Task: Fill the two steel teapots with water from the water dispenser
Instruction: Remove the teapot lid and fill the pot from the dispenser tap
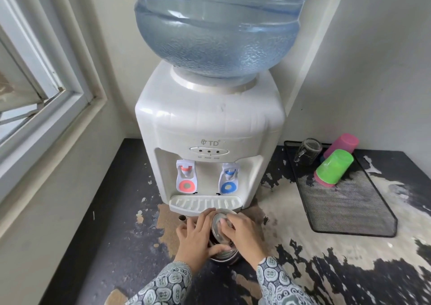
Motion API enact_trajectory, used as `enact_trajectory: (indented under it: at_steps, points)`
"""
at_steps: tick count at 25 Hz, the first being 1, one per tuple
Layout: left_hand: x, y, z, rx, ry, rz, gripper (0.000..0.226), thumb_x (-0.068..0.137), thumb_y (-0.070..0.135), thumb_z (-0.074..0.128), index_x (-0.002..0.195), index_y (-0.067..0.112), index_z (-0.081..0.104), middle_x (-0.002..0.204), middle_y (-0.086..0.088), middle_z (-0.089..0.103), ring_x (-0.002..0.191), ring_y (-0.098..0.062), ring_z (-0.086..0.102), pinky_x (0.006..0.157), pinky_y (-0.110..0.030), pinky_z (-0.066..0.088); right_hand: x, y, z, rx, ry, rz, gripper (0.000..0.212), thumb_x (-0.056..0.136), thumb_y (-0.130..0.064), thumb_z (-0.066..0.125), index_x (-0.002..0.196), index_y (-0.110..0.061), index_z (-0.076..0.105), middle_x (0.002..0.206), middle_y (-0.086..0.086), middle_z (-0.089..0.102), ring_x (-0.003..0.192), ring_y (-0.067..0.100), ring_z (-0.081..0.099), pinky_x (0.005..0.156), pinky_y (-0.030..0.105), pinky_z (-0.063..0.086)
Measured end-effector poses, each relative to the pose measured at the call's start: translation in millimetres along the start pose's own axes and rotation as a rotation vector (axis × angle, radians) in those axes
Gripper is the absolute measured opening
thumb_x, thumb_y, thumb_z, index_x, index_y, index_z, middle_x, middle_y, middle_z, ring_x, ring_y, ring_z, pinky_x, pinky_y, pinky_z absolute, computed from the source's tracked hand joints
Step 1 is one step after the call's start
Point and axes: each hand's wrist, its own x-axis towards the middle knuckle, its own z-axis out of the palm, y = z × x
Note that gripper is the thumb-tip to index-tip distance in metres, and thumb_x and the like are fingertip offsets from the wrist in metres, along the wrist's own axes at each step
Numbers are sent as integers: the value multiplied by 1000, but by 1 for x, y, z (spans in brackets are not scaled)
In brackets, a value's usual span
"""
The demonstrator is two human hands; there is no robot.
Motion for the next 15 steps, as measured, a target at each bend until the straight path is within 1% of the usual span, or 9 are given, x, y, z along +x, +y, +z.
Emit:
enact_trajectory:
  at_steps: [2,4,6,7,9,11,12,13,15]
  points:
    - [0,2,1,60,-21,4,64,79,74,15,128,41,39,152,16,10,125,-20,26,101,-44,21,1,6,-7,354,74,159,46,89,-48,37,66,-15,60,53,-4,52,52,13,52,50,19,39]
    - [0,2,3,65,-20,-14,45,89,62,22,121,41,45,151,11,16,125,-22,26,101,-46,19,2,19,-11,611,118,298,46,91,-43,37,78,-7,63,70,13,63,69,31,61,60,24,50]
    - [0,1,5,40,-16,-17,42,89,61,25,123,42,41,151,15,15,125,-19,26,102,-45,18,-1,33,-11,674,88,365,39,94,-37,38,108,-7,58,101,5,60,94,23,58,68,11,49]
    - [0,0,5,26,-9,-9,42,89,62,26,123,43,40,151,19,13,125,-18,26,101,-44,18,-2,37,-12,719,103,367,38,94,-34,38,116,-8,54,106,1,57,97,18,55,65,5,48]
    - [0,-1,5,-9,3,6,40,88,63,27,123,46,38,150,23,10,124,-15,26,100,-43,17,-3,41,-16,851,206,370,33,91,-31,44,104,-5,61,89,-5,67,82,11,62,59,12,52]
    - [-1,0,6,-35,17,9,40,87,63,28,122,47,37,149,25,11,123,-14,27,100,-42,16,-8,52,-24,630,362,313,41,83,-48,45,67,-15,60,52,-11,58,52,4,53,49,23,46]
    - [-2,0,5,-49,29,8,39,87,63,29,122,47,37,149,25,12,123,-13,27,99,-41,17,-12,60,-27,388,381,276,45,80,-57,42,61,-19,54,48,-10,52,46,4,46,47,24,41]
    - [-3,0,5,-67,42,6,39,87,63,29,122,47,37,148,26,13,122,-12,28,99,-40,17,-17,67,-30,125,342,253,44,80,-60,40,67,-21,55,54,-11,55,48,6,48,48,26,42]
    - [-3,1,3,-89,65,4,41,87,63,30,125,47,34,148,25,14,123,-11,28,100,-40,18,-27,82,-26,-404,130,251,40,87,-55,39,101,-22,56,100,-6,66,79,13,62,72,34,52]
